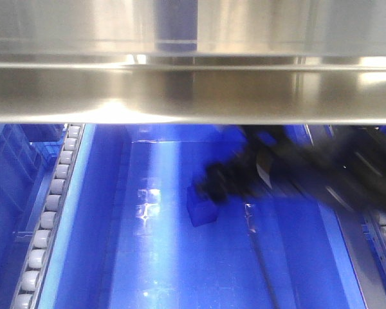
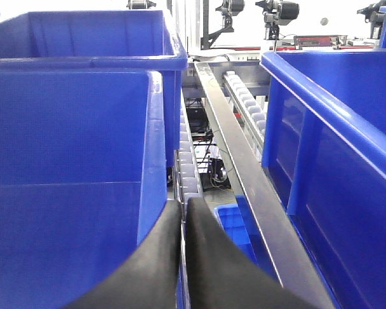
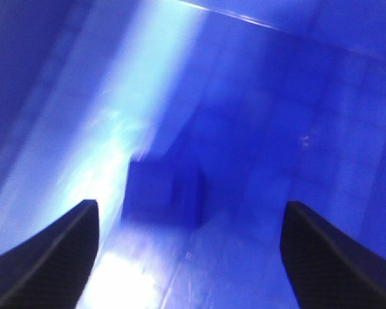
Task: Pour parts from conveyor to right shelf
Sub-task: 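Open the right gripper to drop the part and withdraw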
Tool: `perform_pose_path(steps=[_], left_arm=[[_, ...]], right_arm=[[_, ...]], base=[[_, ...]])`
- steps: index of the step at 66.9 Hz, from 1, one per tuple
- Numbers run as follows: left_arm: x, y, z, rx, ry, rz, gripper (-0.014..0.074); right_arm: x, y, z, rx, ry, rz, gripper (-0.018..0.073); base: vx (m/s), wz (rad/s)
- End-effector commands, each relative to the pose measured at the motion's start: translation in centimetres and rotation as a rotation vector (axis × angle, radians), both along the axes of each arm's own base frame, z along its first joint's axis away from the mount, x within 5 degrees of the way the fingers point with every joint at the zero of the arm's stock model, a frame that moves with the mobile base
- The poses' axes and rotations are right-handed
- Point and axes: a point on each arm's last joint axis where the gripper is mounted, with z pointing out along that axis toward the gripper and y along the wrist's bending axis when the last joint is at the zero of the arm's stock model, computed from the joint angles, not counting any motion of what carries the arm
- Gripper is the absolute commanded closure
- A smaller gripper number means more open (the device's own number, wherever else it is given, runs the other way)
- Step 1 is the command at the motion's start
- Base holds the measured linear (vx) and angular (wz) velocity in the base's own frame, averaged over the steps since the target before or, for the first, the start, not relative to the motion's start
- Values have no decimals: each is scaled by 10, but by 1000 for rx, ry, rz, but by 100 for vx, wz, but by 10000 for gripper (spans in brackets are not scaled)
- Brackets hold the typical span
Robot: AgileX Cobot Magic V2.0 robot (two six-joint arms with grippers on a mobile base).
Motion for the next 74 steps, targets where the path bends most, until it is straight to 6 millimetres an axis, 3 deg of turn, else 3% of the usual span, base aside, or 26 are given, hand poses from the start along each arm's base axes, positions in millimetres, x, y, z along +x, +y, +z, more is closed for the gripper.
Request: perform_pose_path(steps=[1,14,27,40,52,74], left_arm=[[-2,0,14,-19,-109,-8,603],[-2,0,14,-19,-109,-8,603],[-2,0,14,-19,-109,-8,603],[-2,0,14,-19,-109,-8,603],[-2,0,14,-19,-109,-8,603],[-2,0,14,-19,-109,-8,603]], right_arm=[[-16,-7,22,127,-178,60,-1],[-49,-26,21,227,-302,115,-1],[-64,-37,23,220,-354,140,-1],[-60,-49,27,183,-387,104,-1],[-47,-80,30,194,-392,-78,-1],[-50,-133,44,142,-460,-318,-1]], base=[[0,0],[0,0],[0,0],[0,0],[0,0],[0,0]])
